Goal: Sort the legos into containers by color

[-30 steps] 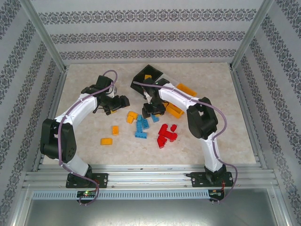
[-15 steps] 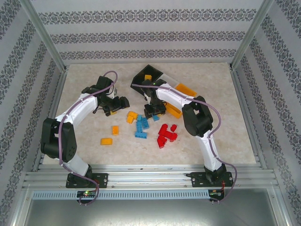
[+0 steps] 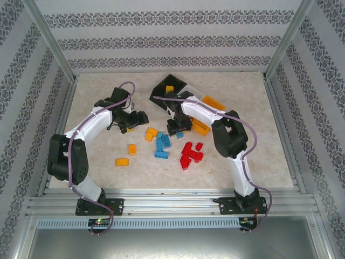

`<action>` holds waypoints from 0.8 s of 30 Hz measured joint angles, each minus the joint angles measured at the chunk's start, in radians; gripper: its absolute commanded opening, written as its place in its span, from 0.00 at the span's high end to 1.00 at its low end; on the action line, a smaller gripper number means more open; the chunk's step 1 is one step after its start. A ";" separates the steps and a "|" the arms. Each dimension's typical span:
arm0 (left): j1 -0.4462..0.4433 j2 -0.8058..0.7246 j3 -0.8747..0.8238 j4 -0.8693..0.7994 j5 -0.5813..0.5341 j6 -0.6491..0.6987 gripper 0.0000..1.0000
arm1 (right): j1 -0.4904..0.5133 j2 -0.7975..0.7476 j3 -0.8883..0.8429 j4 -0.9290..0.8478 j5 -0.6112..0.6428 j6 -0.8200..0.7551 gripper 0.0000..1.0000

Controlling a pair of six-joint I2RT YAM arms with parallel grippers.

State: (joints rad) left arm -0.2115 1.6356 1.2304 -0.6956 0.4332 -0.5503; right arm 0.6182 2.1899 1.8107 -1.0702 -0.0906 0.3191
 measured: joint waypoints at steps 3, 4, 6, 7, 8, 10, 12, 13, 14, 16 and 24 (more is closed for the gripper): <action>0.000 0.007 0.000 0.000 0.003 -0.005 0.21 | 0.000 -0.034 -0.009 0.009 0.001 0.008 0.42; 0.000 0.010 0.000 0.001 0.004 -0.007 0.21 | -0.001 -0.041 -0.009 0.012 0.002 0.008 0.41; 0.000 0.013 0.000 0.002 0.005 -0.008 0.21 | -0.002 -0.044 -0.005 0.013 0.006 0.006 0.39; 0.000 0.016 0.000 0.002 0.007 -0.010 0.21 | -0.006 -0.039 -0.002 0.012 0.005 0.005 0.38; 0.000 0.018 0.000 0.003 0.007 -0.011 0.21 | -0.008 -0.034 0.002 0.010 0.006 0.003 0.38; 0.000 0.022 0.000 0.003 0.008 -0.011 0.21 | -0.020 -0.008 0.020 0.009 0.006 -0.005 0.38; 0.000 0.023 0.000 0.003 0.007 -0.011 0.21 | -0.031 0.020 0.032 0.012 0.006 -0.009 0.37; 0.000 0.023 0.000 0.003 0.007 -0.011 0.21 | -0.037 0.037 0.039 0.013 0.006 -0.010 0.37; 0.000 0.023 0.000 0.003 0.007 -0.011 0.20 | -0.040 0.050 0.043 0.013 0.006 -0.012 0.37; 0.000 0.023 0.000 0.003 0.007 -0.011 0.20 | -0.045 0.079 0.058 0.005 0.005 -0.012 0.38; 0.000 0.023 0.000 0.003 0.007 -0.012 0.20 | -0.042 0.138 0.094 0.012 0.003 -0.017 0.55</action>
State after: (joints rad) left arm -0.2115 1.6585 1.2304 -0.6926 0.4400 -0.5621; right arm 0.5762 2.3280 1.9045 -1.0580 -0.0879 0.3023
